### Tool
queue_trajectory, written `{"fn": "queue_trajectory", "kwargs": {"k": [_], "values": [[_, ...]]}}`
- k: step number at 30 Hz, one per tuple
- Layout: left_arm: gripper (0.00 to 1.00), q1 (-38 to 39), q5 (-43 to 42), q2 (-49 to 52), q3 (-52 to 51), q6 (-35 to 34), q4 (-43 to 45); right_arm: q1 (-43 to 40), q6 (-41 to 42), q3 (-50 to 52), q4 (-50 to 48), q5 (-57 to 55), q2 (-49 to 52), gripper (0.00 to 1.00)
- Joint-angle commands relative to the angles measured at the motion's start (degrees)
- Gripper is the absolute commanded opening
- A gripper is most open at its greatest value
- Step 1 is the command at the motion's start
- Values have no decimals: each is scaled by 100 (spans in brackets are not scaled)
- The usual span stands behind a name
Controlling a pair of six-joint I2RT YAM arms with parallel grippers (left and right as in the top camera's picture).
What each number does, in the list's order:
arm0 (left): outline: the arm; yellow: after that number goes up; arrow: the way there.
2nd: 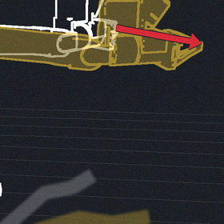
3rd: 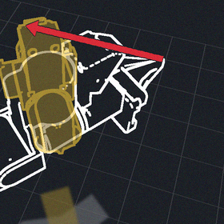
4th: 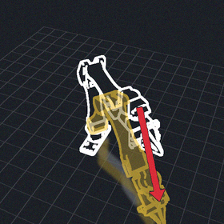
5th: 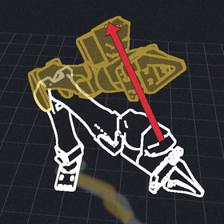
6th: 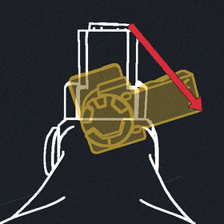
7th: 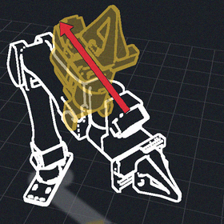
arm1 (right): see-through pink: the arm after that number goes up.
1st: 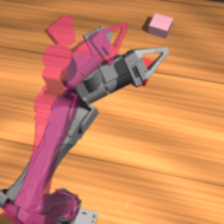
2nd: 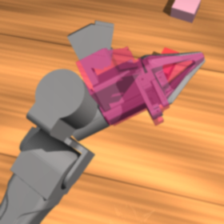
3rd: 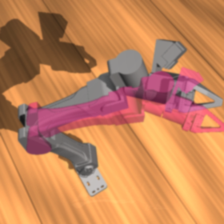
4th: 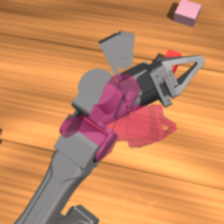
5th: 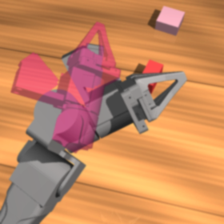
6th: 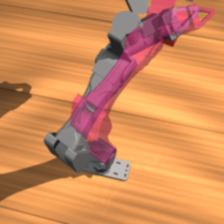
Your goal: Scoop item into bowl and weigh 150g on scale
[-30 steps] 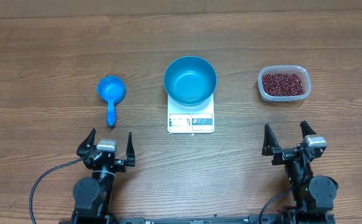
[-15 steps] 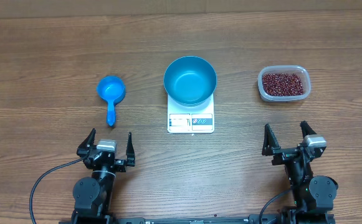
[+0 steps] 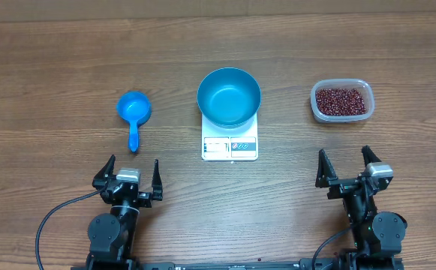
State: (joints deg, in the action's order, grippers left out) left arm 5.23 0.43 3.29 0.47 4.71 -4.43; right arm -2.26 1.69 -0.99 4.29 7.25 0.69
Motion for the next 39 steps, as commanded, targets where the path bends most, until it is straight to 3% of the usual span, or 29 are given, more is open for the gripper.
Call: {"fn": "queue_trajectory", "kwargs": {"k": [1, 17, 21, 28, 31, 39], "values": [[100, 13, 11, 9, -20, 109, 4, -17, -2, 55, -24, 15, -52, 100], [100, 13, -17, 7, -4, 138, 385, -17, -2, 55, -24, 13, -52, 100], [100, 13, -24, 9, 295, -243, 192, -17, 0, 55, -24, 13, -52, 100], [100, 13, -22, 494, 2476, -597, -2288, -17, -2, 55, -24, 13, -52, 100], [100, 13, -140, 1274, 3357, -997, -2990, -17, -2, 55, -24, 13, -52, 100], [100, 13, -927, 4035, 6092, -1005, -4857, -17, 0, 55, -24, 13, -52, 100]]}}
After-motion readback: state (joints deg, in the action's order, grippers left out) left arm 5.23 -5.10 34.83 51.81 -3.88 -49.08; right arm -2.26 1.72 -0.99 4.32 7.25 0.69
